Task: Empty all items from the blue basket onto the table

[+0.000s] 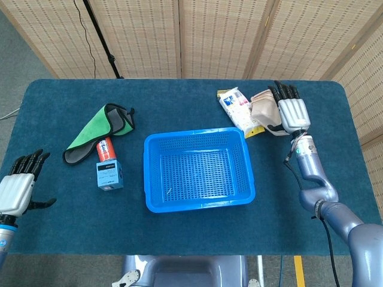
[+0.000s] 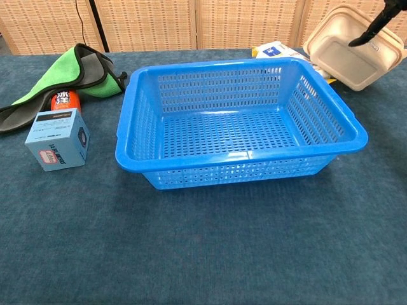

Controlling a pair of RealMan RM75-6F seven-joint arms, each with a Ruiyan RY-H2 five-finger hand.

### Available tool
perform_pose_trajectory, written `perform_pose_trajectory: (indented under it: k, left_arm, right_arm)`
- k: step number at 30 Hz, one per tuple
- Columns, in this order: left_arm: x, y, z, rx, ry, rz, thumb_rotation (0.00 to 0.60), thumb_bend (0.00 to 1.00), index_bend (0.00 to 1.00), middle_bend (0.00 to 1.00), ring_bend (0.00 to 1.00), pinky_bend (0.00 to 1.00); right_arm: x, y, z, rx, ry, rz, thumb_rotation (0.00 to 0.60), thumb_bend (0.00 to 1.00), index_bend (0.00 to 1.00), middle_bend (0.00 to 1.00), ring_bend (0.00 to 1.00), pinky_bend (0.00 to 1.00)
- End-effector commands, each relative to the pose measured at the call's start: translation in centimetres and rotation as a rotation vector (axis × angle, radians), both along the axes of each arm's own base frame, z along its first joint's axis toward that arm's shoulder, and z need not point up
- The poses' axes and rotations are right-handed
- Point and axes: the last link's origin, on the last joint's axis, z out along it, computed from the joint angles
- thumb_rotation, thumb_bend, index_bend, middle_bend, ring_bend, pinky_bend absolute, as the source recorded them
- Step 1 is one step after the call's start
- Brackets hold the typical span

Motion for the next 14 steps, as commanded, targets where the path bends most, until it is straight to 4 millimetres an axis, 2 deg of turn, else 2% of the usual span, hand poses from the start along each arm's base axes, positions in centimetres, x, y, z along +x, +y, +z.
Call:
perform_pose_trajectory:
  k: [1,5,6,7,9,14]
  left_arm:
    - [0.1,-0.3,0.0,-0.001,-0.002,-0.008,0.600,0.02,0.00,0.00,0.00,0.00]
    - [0.1,-1.1,0.0,-0.007,-0.007,-0.016,0.600,0.02,0.00,0.00,0.00,0.00]
    - [-0.1,-1.6,0.0,-0.010,-0.010,-0.017,0.600,0.02,0.00,0.00,0.00,0.00]
    - [-0.2,-2.0,0.0,-0.012,-0.010,-0.018,0.600,0.02,0.00,0.00,0.00,0.00]
    - [-0.5,-2.6,0.0,-0.017,-0.011,-0.015,0.600,0.02,0.00,0.00,0.00,0.00]
    - [-1.6,-4.2,-0.1,-0.027,-0.016,-0.003,0.600,0.02,0.00,0.00,0.00,0.00]
  right_arm:
    - [2.1,2.3,1.5,-0.071,-0.004,0.168,0.600,0.00,0.00,0.00,0.00,0.00]
    - [2.9,5.7,2.8,-0.105,-0.047,0.274,0.600,0.00,0.00,0.00,0.00,0.00]
    - [2.7,8.1,3.5,-0.113,-0.077,0.311,0.600,0.00,0.00,0.00,0.00,0.00]
    - [2.5,9.4,4.0,-0.112,-0.082,0.319,0.600,0.00,0.00,0.00,0.00,0.00]
    - [1.8,11.9,4.7,-0.108,-0.075,0.319,0.600,0.00,0.00,0.00,0.00,0.00]
    - [-1.2,18.1,5.9,-0.075,-0.048,0.263,0.600,0.00,0.00,0.00,0.00,0.00]
